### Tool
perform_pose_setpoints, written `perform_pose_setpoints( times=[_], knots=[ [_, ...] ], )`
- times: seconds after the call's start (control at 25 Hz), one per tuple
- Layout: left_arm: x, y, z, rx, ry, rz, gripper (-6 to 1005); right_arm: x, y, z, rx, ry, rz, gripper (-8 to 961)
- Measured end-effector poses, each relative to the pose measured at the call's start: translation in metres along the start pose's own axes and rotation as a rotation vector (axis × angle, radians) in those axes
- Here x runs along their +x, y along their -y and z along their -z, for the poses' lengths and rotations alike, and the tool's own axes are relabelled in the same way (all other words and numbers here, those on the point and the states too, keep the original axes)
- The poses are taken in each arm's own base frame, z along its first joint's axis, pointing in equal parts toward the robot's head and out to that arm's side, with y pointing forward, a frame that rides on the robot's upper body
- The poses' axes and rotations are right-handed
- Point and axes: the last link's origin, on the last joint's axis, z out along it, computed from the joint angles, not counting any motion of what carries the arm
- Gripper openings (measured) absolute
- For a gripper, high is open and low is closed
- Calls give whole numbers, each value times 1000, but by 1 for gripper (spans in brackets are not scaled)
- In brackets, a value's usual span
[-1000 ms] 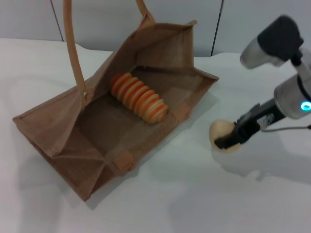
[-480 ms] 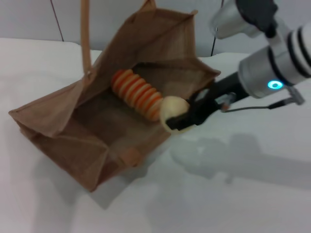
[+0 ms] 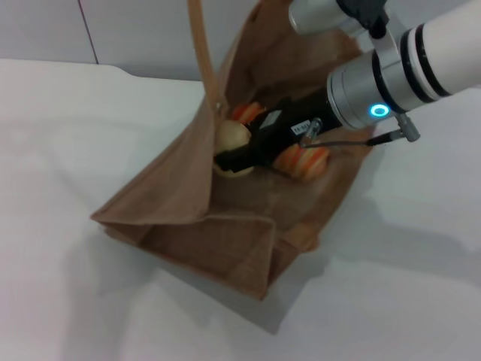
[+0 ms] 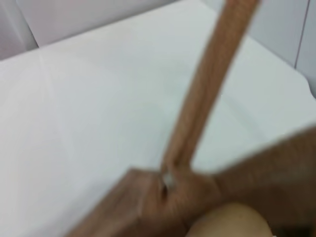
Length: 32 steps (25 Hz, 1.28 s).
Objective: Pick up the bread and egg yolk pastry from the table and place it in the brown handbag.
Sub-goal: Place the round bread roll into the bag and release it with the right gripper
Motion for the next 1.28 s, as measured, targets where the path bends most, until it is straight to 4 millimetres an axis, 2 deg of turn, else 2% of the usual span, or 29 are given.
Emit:
perform_pose_setpoints(
  times=[0.32, 0.8, 0.92, 1.0, 1.16, 1.28],
  knots=[
    [-1, 0, -1, 1, -5, 4, 201, -2, 8, -10, 26, -2, 9, 602],
    [-6, 3, 0, 7, 3, 14, 208, -2, 10, -11, 43, 10, 13, 661],
    [-9, 7, 2, 20, 3, 25, 209, 0, 13, -10, 49, 13, -4, 840],
    [-12, 10, 3, 30, 3, 33, 210, 3, 15, -8, 51, 17, -20, 839],
    [-23, 17, 7, 60, 16, 55, 212, 20, 25, 0, 71, -8, -60, 836],
    [-34, 25, 10, 92, 18, 77, 214, 47, 49, 20, 178, -32, -131, 834]
  ],
)
